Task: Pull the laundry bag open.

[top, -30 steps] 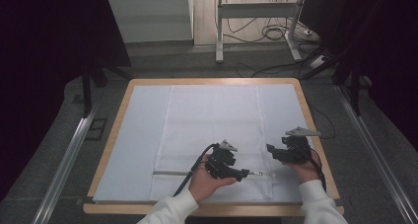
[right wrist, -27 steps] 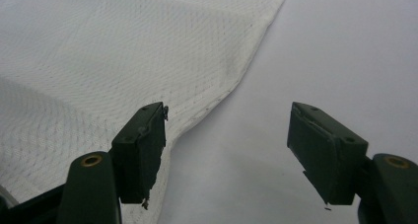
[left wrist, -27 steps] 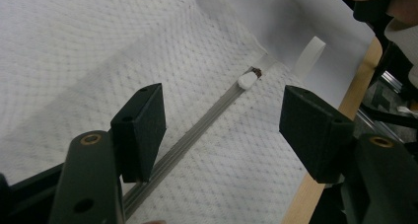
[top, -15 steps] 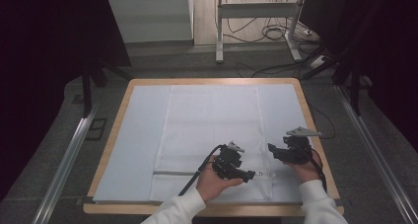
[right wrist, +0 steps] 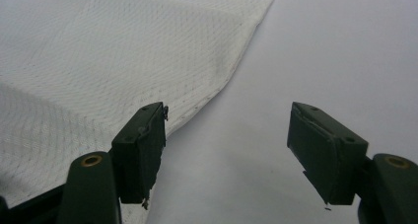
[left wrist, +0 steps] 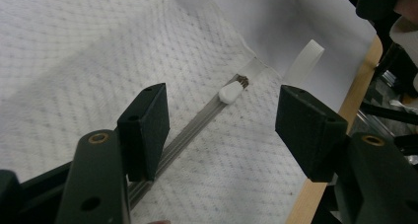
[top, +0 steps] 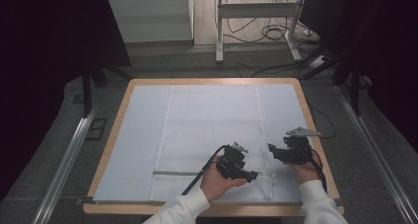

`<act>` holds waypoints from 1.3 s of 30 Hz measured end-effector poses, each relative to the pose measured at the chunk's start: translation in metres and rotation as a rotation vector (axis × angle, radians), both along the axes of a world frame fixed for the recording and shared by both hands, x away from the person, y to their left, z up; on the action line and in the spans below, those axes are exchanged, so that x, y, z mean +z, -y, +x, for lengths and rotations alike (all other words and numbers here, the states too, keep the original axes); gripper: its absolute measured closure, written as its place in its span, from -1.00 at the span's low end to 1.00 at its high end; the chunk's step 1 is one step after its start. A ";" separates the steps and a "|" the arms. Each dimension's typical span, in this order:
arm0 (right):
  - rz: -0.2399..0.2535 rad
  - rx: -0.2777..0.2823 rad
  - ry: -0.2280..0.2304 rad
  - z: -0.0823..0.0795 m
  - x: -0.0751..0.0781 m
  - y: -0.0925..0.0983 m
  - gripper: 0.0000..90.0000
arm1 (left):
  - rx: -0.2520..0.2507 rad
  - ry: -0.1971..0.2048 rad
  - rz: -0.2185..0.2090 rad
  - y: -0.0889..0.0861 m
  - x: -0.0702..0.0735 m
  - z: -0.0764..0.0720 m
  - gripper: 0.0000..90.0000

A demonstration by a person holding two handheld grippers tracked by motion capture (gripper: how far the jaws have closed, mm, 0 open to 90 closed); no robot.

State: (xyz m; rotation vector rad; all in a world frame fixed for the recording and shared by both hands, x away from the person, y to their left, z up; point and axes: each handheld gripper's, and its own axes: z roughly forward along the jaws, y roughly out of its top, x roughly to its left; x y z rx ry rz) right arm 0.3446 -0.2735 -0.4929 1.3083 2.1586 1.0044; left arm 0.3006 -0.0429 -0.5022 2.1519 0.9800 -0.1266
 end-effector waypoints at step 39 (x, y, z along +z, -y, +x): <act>-0.009 -0.002 0.006 0.000 0.000 0.000 -0.33 | -0.037 -0.147 -0.048 0.023 -0.017 0.010 0.22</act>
